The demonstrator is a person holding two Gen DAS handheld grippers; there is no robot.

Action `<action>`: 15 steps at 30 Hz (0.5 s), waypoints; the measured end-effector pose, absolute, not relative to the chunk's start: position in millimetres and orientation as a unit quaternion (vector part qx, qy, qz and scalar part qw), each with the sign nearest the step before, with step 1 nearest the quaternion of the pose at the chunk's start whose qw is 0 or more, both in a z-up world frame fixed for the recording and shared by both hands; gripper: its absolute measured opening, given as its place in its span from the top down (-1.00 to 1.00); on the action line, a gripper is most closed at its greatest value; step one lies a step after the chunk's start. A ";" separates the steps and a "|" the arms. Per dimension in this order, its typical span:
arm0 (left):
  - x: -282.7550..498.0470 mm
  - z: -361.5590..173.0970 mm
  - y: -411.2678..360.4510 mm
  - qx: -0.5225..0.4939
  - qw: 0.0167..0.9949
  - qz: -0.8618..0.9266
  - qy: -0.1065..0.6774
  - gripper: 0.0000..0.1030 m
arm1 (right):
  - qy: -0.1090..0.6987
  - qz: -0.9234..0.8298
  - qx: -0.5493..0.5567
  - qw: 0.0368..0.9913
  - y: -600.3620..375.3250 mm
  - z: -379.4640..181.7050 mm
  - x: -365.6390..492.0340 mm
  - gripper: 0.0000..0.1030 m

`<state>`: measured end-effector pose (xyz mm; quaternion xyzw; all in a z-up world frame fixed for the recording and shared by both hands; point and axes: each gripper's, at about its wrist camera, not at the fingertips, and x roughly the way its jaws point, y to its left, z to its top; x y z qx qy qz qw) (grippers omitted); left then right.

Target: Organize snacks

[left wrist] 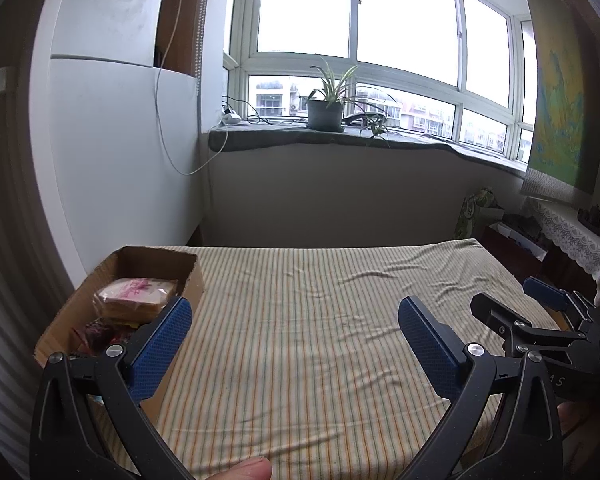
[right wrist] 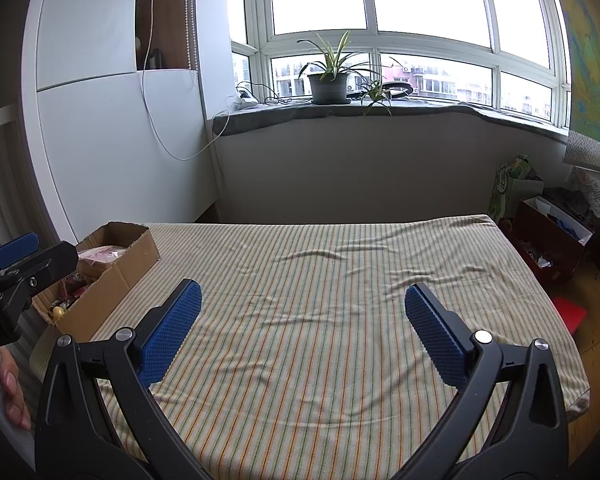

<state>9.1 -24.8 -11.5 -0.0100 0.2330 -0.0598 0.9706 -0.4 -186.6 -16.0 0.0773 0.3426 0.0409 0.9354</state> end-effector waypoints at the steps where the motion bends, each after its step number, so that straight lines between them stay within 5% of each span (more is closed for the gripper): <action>1: 8.1 -10.8 -25.2 -0.008 0.971 -0.059 0.230 -0.99 | 0.343 0.041 0.077 0.935 -186.3 -16.0 -0.7 -1.00; 15: 7.8 -13.3 -25.1 -0.012 0.970 -0.068 0.233 -0.99 | 0.344 0.043 0.076 0.935 -186.4 -17.5 -1.4 -1.00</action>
